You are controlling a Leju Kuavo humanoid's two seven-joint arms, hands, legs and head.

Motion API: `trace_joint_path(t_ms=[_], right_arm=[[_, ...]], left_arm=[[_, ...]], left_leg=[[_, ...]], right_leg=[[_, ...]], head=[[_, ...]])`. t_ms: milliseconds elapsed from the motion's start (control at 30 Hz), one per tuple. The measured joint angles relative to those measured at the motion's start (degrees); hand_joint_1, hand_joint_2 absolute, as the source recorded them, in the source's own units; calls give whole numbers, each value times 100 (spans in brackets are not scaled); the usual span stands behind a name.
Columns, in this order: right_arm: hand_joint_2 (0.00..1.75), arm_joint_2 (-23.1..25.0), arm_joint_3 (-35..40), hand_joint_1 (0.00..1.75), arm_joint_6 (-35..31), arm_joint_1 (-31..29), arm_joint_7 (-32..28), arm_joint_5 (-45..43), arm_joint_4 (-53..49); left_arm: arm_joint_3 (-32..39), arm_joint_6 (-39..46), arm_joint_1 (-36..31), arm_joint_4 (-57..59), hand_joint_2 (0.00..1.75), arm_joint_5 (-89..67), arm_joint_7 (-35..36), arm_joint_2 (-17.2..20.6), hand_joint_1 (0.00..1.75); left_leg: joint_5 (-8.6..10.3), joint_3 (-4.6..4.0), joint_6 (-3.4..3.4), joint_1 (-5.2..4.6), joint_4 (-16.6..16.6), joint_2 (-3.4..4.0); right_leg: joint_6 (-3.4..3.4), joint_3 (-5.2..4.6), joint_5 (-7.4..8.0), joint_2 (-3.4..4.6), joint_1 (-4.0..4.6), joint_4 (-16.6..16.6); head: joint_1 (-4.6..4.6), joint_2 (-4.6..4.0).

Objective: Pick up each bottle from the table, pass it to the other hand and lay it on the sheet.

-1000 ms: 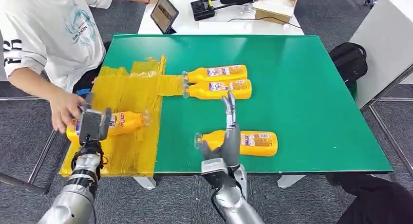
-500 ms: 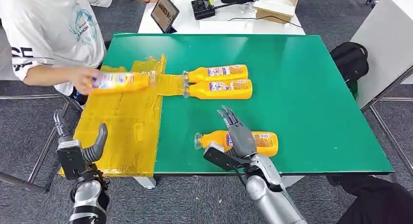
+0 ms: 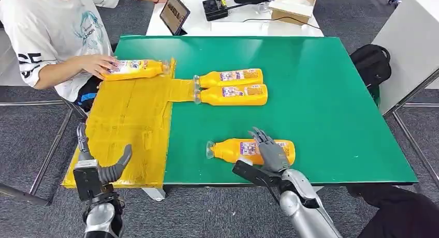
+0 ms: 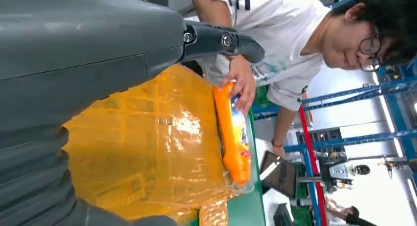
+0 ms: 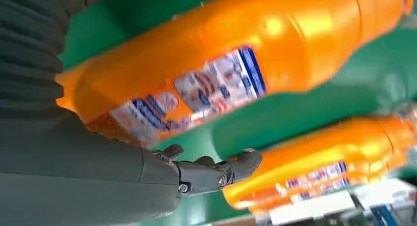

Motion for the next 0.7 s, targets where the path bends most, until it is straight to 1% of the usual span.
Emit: trace_joint_path(t_ms=[67, 267, 567, 700], right_arm=[[175, -18, 9, 0, 48, -65, 15, -15, 116], [175, -61, 22, 0, -9, -322, 306, 88, 514], [175, -138, 24, 0, -7, -520, 326, 88, 786], [175, -140, 28, 0, -7, -572, 424, 127, 859]], left_arm=[[-42, -28, -3, 33, 175, -2, 17, -4, 0], [-105, -81, -10, 120, 175, -11, 83, -11, 0], [-184, -90, -17, 192, 175, -11, 96, -11, 0], [-184, -98, -17, 223, 175, -11, 105, -11, 0]], left_leg=[[0, 1, 0, 0, 0, 0], [0, 4, 1, -1, 1, 0], [0, 20, 1, -1, 1, 0], [0, 26, 1, -1, 0, 1]], right_leg=[[0, 1, 0, 0, 0, 0], [0, 5, 0, 0, -1, -1], [1, 19, 0, -1, -1, -2], [1, 25, 1, 0, -1, -2]], head=[[-2, 0], [-2, 0], [0, 0], [-2, 0]])
